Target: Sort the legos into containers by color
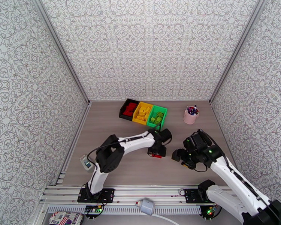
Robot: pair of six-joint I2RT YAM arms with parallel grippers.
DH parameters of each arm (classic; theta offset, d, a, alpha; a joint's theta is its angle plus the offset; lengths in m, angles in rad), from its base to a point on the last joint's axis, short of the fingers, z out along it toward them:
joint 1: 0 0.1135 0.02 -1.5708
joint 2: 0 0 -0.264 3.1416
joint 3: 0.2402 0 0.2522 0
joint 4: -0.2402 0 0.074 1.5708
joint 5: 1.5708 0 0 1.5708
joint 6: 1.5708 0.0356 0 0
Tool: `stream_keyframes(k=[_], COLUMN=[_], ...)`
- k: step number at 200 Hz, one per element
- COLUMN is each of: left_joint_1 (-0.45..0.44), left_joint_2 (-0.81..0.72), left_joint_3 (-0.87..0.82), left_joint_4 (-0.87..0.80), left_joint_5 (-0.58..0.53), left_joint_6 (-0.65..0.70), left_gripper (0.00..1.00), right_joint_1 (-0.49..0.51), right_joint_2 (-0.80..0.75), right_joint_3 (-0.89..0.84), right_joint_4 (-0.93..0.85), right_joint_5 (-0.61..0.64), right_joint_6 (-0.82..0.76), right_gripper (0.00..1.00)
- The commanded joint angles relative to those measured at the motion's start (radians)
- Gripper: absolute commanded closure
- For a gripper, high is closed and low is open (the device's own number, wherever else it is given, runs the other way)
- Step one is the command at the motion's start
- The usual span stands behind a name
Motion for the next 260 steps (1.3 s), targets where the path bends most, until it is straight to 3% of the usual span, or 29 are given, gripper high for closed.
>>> stream_keyframes(k=[1,86,163,197,238,260], left_joint_1=[0.066,0.342,0.61,0.731,0.824,0.847], left_joint_2=[-0.079,-0.196,-0.194,-0.122,0.047,0.162], left_joint_3=[-0.048,-0.134,-0.08,0.027,0.259,0.429], left_joint_4=[0.082,0.184,0.167,0.164,0.158,0.149], left_joint_5=[0.077,0.252,0.329,0.362,0.417,0.468], left_joint_6=[-0.017,-0.002,0.067,0.093,0.092,0.079], left_gripper=[0.44,0.45,0.45,0.45,0.45,0.38], right_joint_1=[0.005,0.096,0.122,0.112,0.076,0.053], right_joint_2=[0.085,0.617,1.024,1.139,1.19,1.193], right_joint_3=[0.058,0.537,1.078,1.257,1.334,1.342], right_joint_4=[0.113,0.205,0.071,-0.008,-0.034,-0.046], right_joint_5=[-0.048,-0.115,-0.164,-0.167,-0.186,-0.188], right_joint_6=[0.017,-0.038,-0.115,-0.143,-0.141,-0.143], right_gripper=[0.29,0.31,0.32,0.33,0.33,0.33])
